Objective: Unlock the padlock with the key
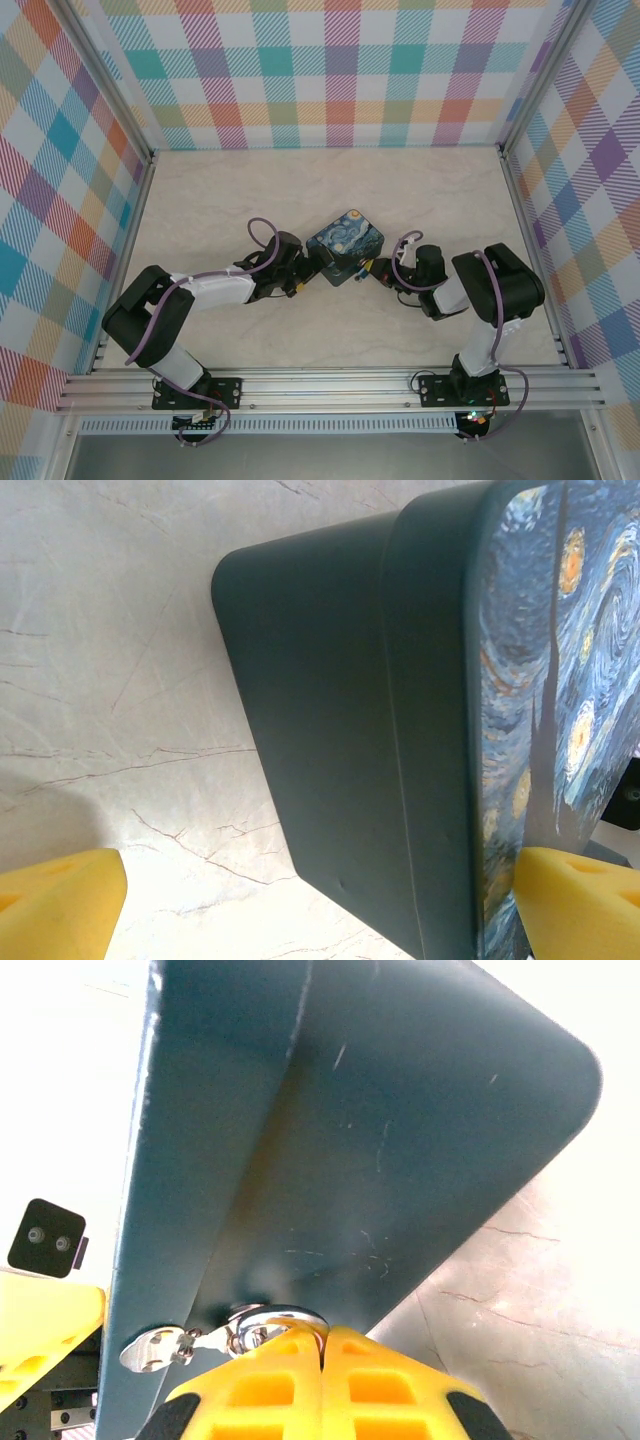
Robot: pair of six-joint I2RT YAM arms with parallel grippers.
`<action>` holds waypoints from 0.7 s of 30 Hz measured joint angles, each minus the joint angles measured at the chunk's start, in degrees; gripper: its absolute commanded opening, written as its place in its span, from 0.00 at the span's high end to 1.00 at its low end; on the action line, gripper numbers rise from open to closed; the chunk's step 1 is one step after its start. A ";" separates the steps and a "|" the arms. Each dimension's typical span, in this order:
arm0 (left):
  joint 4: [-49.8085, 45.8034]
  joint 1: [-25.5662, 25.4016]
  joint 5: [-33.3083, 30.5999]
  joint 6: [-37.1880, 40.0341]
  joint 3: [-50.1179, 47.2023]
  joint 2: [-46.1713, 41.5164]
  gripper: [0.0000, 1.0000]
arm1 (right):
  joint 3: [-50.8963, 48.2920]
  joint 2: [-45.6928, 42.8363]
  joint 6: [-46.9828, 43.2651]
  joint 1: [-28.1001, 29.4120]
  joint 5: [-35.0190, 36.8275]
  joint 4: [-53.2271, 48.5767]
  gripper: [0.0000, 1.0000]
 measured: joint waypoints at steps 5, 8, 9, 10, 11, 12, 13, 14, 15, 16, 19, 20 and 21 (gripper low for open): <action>0.11 0.00 0.00 0.02 0.00 0.02 0.02 | 0.02 -0.17 0.61 -0.04 0.00 -0.26 1.00; 0.11 0.00 0.00 0.02 0.00 0.04 0.02 | 0.02 -1.18 0.63 -0.55 0.35 -1.16 1.00; 0.11 0.00 0.00 0.04 0.00 0.04 0.02 | 0.02 -1.81 0.61 -0.85 0.55 -1.79 1.00; 0.09 0.00 -0.02 0.17 0.00 0.04 0.02 | 0.00 -2.89 0.57 -1.27 0.76 -2.73 1.00; 0.09 0.00 -0.07 0.20 0.00 0.04 0.02 | 0.00 -4.17 0.44 -1.62 1.14 -3.74 1.00; 0.07 0.02 -0.09 0.20 0.00 0.04 0.02 | 0.00 -5.22 0.28 -1.88 1.33 -4.37 1.00; 0.07 0.02 -0.11 0.22 0.00 0.04 0.02 | 0.00 -6.45 -0.04 -2.10 1.57 -5.18 1.00; 0.07 0.04 -0.11 0.24 0.00 0.04 0.02 | 0.00 -7.74 -0.48 -2.32 1.77 -6.08 1.00; 0.07 0.09 -0.13 0.26 0.00 0.04 0.02 | 0.00 -8.79 -0.85 -2.49 1.95 -6.97 1.00; 0.07 0.15 -0.13 0.33 0.00 0.04 0.02 | 0.02 -9.84 -1.25 -2.62 1.99 -8.07 1.00; -0.11 0.70 -0.09 0.46 0.00 0.02 0.02 | 0.02 -13.00 -3.15 -2.99 2.19 -12.70 1.00; -0.15 0.85 0.02 0.66 0.00 0.00 0.02 | 0.02 -14.14 -3.98 -3.08 2.36 -14.60 1.00; -0.26 1.03 0.07 0.83 0.02 -0.02 0.02 | 0.02 -15.47 -4.83 -3.23 2.47 -16.76 1.00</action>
